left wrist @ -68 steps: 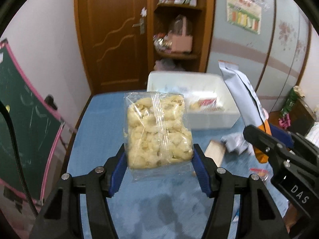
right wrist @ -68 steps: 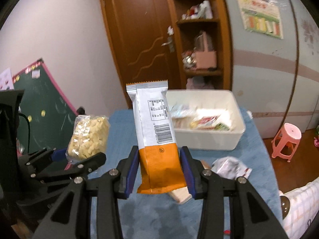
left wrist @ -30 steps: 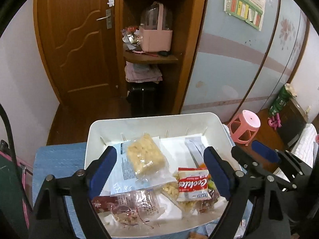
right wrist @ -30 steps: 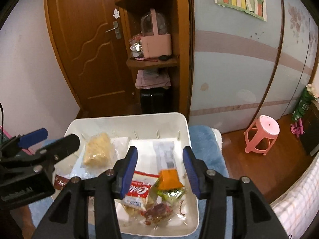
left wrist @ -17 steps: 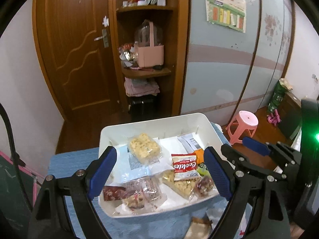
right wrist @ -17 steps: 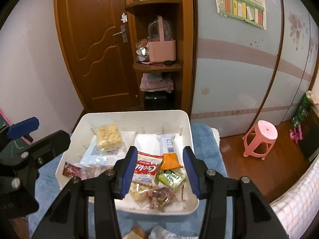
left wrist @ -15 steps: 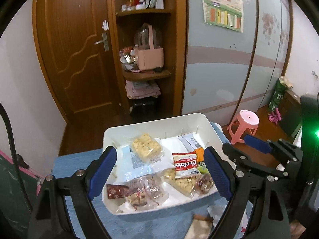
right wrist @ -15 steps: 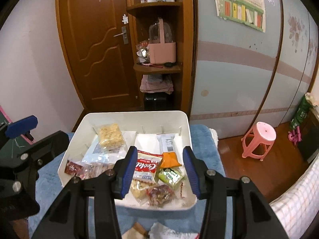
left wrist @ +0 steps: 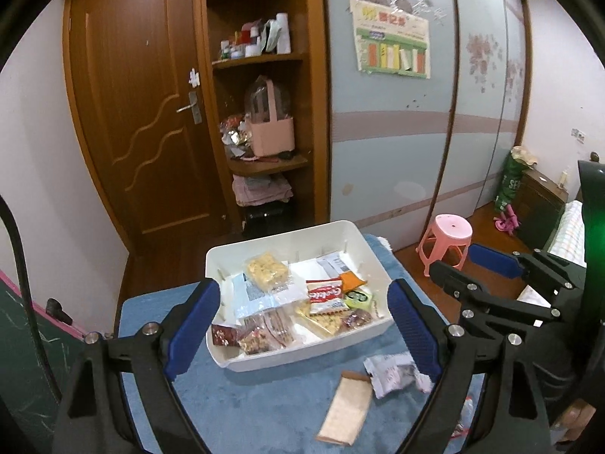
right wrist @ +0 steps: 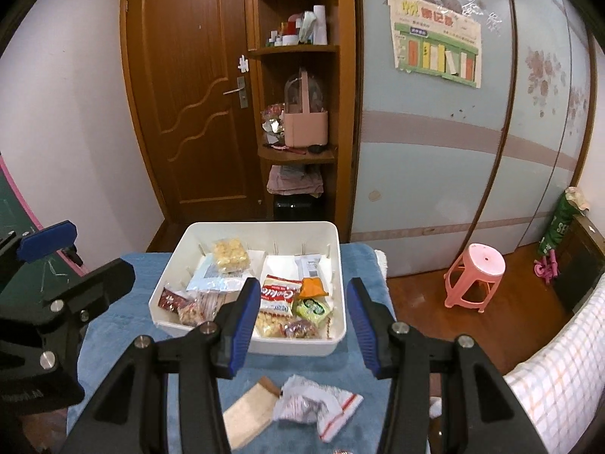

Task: Organize snacks
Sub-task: 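Withdraw both tools from the bin toward the blue packet and jerky bag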

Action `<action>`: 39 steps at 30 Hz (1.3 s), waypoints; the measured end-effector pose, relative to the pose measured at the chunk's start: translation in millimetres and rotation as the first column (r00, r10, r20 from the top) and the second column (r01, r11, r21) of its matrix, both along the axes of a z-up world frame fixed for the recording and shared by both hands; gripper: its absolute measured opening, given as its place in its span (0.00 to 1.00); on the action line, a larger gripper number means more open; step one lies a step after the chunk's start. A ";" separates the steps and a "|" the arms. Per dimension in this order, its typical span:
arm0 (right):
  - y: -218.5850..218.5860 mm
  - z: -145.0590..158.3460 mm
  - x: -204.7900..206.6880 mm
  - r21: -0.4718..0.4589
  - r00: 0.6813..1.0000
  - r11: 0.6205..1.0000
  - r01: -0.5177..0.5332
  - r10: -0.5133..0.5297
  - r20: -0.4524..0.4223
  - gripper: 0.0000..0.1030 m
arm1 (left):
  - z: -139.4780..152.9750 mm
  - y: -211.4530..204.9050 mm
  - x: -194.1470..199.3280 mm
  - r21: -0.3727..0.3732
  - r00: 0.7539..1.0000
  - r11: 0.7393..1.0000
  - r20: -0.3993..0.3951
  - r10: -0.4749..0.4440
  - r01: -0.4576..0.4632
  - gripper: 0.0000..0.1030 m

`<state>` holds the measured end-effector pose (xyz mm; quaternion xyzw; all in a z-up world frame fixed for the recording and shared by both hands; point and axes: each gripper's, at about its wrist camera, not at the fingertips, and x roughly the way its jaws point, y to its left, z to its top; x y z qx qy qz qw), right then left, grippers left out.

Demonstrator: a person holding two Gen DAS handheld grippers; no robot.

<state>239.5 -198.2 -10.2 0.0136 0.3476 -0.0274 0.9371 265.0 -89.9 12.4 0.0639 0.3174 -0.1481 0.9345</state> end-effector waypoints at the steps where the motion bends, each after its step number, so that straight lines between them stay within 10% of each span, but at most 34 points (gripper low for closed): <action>1: -0.8 2.4 -8.2 -0.001 1.000 1.000 -0.001 0.001 0.004 0.47 | 2.0 -0.6 -8.4 -0.005 1.000 1.000 0.003 -0.007 0.007 0.95; 13: -25.4 -20.7 -100.3 0.050 1.000 0.999 -0.012 0.013 -0.020 0.48 | -24.2 -24.6 -99.2 -0.046 0.994 0.993 -0.001 -0.113 0.113 0.95; 23: -54.6 -104.1 -163.7 0.054 0.991 0.997 0.050 -0.043 -0.127 0.48 | -141.4 -45.3 -141.3 -0.060 0.978 0.990 -0.155 -0.139 0.131 0.95; 39: -89.8 -194.4 -197.9 0.212 0.950 0.959 0.186 -0.120 -0.290 0.48 | -258.2 -66.7 -177.7 -0.033 0.849 0.948 -0.435 -0.300 0.318 0.95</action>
